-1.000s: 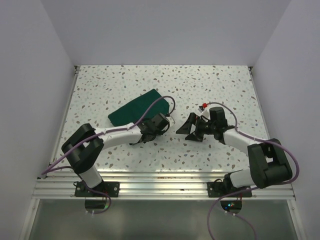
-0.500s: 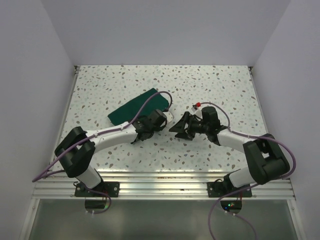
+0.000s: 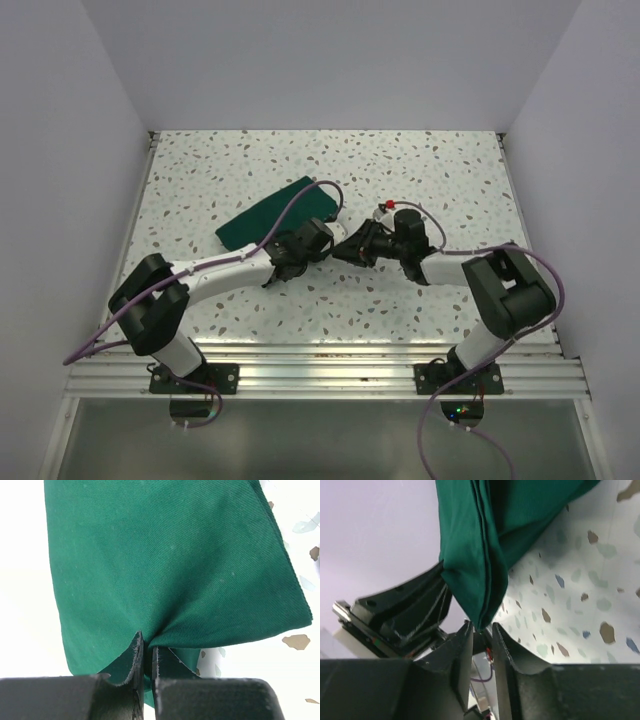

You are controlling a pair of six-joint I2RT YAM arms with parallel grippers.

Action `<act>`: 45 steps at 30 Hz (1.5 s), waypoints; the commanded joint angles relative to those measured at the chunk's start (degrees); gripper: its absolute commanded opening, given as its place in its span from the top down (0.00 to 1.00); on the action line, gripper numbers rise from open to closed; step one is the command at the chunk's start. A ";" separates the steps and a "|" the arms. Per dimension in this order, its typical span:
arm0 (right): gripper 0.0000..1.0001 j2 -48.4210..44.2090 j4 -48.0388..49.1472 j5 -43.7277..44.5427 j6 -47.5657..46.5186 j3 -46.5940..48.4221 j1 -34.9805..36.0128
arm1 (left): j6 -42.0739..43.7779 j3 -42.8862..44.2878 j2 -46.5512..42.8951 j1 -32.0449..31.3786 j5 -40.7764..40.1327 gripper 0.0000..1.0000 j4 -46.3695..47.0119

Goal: Prepare the surgical pack

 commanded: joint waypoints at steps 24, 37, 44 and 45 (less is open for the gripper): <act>0.64 2.34 -16.82 3.51 -10.36 17.65 3.35 | -1.77 0.14 -2.95 0.10 -0.09 1.00 5.37; 0.84 -3.05 -22.83 2.82 -16.02 18.07 -3.60 | -2.29 -0.74 -3.66 0.18 0.61 1.00 6.69; 0.96 6.36 -16.85 1.06 -10.65 23.70 -0.27 | -3.17 -2.14 -4.36 0.10 1.14 1.00 7.92; 0.95 7.24 -16.58 1.23 -10.30 24.40 0.27 | -3.43 -2.23 -4.27 0.10 1.14 1.00 8.01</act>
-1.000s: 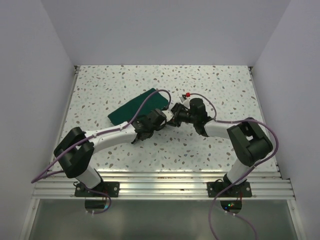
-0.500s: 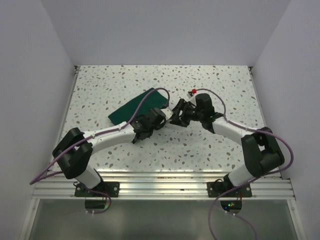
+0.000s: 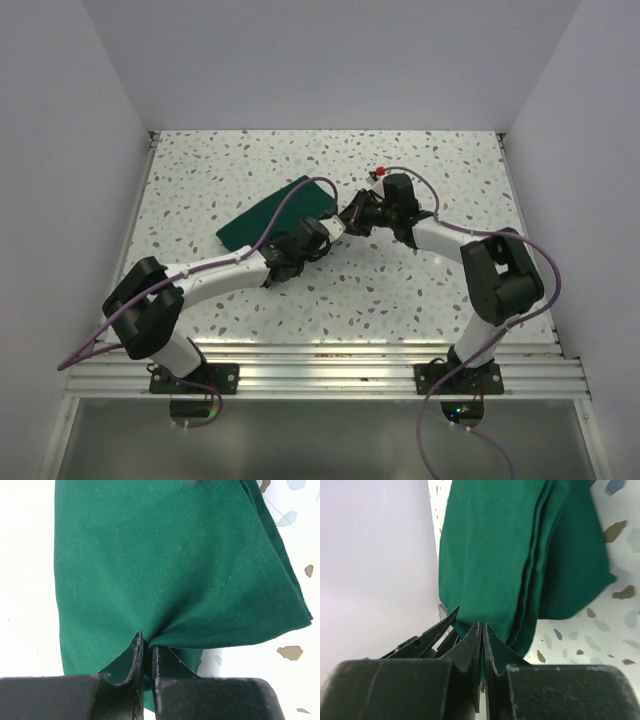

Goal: Prepare the surgical pack

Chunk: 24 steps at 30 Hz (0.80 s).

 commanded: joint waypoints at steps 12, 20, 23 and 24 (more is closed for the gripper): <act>0.95 5.41 14.40 0.75 5.89 -2.54 8.19 | -2.96 0.64 -3.31 -0.45 1.84 1.00 4.41; 0.95 10.07 17.50 2.76 5.55 -1.05 10.74 | -3.58 0.81 -5.86 -0.71 1.76 1.00 3.00; 0.95 11.38 19.25 3.47 6.07 -0.97 11.71 | -3.49 1.16 -6.48 -0.80 2.55 1.00 2.82; 0.95 11.74 20.56 4.34 6.60 -0.79 11.97 | -3.49 1.16 -6.65 -0.80 3.25 1.00 2.91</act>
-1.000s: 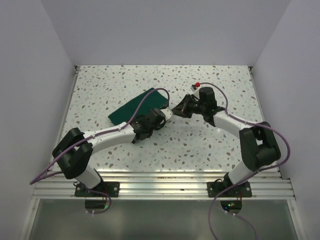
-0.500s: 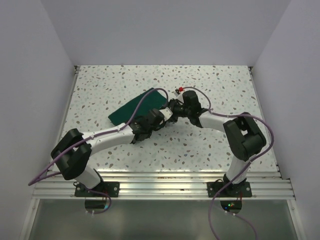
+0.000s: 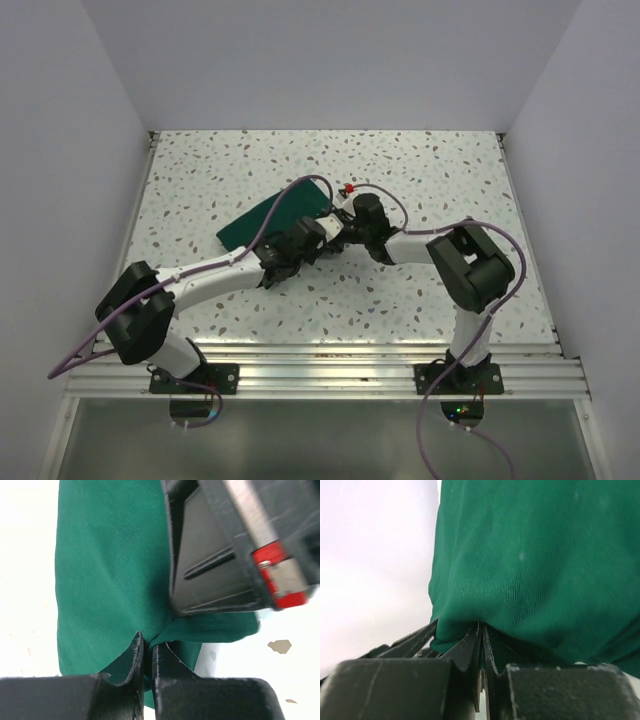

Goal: Prepare the surgical pack

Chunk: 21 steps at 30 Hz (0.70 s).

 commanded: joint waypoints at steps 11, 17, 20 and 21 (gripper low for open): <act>0.95 9.48 13.05 10.83 6.03 5.09 5.11 | -1.96 2.59 -2.78 -1.24 4.01 1.00 3.70; 0.93 9.49 14.82 16.19 6.14 4.30 6.07 | -2.23 4.34 -1.20 -1.42 6.46 1.00 3.61; 0.92 9.22 13.77 18.65 4.21 4.12 5.90 | -3.01 5.57 -0.24 -1.42 7.78 1.00 3.09; 0.91 9.13 11.85 19.70 3.33 4.73 5.90 | -3.28 6.01 0.03 -1.33 8.14 1.00 2.65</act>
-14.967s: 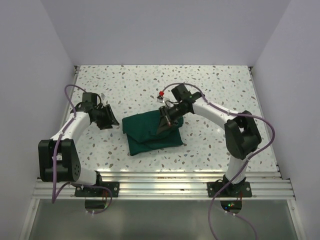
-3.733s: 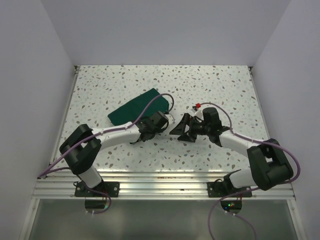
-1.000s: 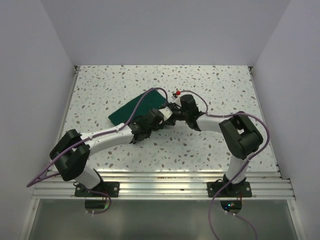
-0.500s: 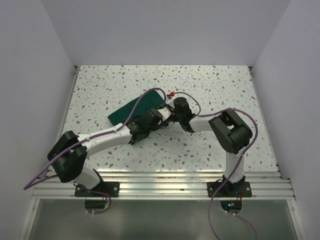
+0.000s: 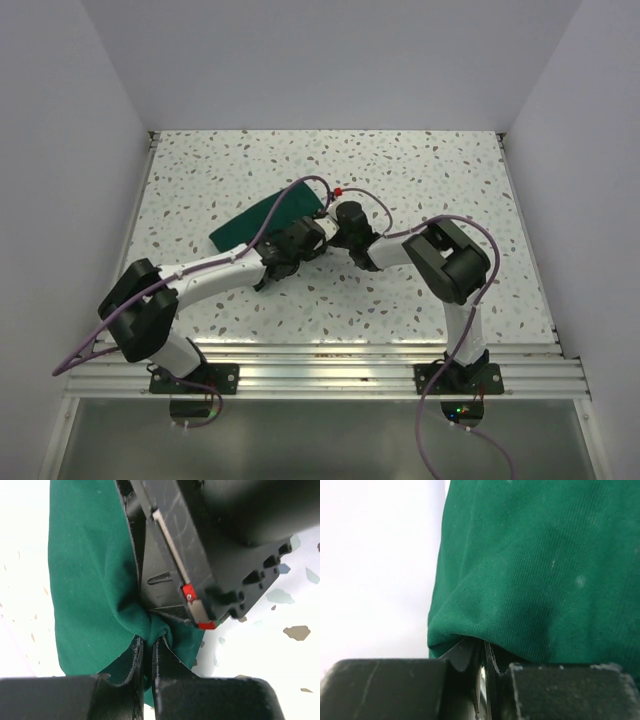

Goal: Prepare the surgical pack

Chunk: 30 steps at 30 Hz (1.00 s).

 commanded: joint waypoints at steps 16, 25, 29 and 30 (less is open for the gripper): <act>0.86 3.53 -0.39 9.74 -6.45 5.19 -1.17 | -10.83 4.35 -4.76 2.73 16.16 0.55 2.80; 0.86 1.69 1.19 8.86 -6.01 3.17 -1.08 | -13.12 7.34 -4.35 5.03 9.13 0.48 -1.24; 0.85 1.25 1.28 8.86 -5.66 2.03 -1.17 | -13.48 7.43 -1.88 5.03 7.90 0.48 -0.02; 0.86 1.16 1.37 8.86 -5.49 1.77 -1.17 | -13.57 7.51 -0.66 5.03 7.55 0.48 -0.10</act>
